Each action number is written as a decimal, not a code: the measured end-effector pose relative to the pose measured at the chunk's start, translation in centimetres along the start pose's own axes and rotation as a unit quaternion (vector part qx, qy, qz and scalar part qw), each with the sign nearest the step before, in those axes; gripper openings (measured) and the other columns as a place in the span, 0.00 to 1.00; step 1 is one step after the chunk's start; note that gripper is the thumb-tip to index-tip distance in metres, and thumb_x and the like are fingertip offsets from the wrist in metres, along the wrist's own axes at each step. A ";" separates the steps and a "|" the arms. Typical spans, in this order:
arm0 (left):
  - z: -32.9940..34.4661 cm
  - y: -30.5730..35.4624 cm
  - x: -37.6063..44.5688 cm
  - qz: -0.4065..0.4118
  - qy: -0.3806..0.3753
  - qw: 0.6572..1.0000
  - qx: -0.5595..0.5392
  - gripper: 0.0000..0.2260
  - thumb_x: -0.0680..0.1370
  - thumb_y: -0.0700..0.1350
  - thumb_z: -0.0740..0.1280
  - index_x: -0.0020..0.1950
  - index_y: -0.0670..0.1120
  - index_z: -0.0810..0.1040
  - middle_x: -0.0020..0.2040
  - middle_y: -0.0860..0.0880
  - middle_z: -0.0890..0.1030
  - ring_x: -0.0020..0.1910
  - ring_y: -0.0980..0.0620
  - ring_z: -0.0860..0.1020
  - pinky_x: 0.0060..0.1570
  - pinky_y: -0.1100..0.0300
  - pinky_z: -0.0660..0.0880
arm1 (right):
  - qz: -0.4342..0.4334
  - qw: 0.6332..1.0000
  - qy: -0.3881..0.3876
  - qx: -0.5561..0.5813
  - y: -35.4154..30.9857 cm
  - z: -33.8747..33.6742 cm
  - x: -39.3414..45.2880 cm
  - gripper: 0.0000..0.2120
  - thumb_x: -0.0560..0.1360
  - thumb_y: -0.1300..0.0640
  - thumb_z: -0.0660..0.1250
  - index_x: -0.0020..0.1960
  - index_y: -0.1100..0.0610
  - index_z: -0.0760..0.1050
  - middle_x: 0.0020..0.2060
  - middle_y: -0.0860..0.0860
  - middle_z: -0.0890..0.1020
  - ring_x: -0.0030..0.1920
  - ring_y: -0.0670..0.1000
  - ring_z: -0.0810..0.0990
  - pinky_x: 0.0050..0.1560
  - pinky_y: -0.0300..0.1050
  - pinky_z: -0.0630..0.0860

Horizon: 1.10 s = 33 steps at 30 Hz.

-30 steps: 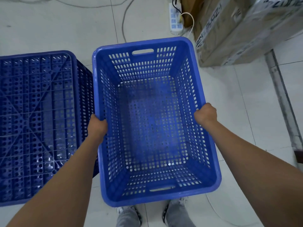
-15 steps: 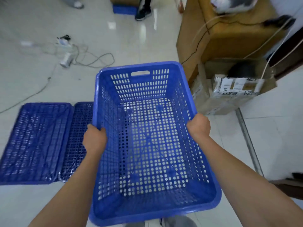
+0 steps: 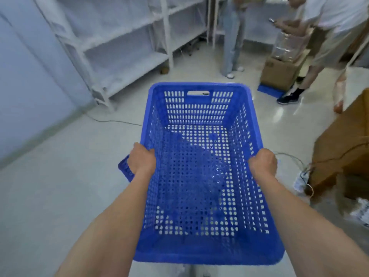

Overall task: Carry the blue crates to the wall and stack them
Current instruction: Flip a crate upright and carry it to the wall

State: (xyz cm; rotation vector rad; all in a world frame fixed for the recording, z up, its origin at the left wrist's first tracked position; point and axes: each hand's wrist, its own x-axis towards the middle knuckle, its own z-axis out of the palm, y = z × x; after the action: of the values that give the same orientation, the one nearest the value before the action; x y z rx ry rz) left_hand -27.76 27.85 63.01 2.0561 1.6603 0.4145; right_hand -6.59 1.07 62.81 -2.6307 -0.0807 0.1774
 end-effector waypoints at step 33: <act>-31.7 -45.4 27.8 -0.334 0.250 0.907 -0.056 0.14 0.77 0.51 0.68 0.52 0.39 0.75 0.49 0.40 0.82 0.46 0.39 0.80 0.41 0.51 0.73 | -0.399 0.903 -0.161 -0.015 -59.4 33.9 -27.7 0.04 0.74 0.65 0.63 0.41 0.62 0.71 0.36 0.56 0.78 0.34 0.57 0.75 0.34 0.44 0.70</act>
State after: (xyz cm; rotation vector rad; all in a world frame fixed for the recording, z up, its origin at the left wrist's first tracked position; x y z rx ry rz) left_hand -75.38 67.48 64.42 1.2233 2.4309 0.8061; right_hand -40.24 66.72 65.33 -2.3461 -1.2443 0.3137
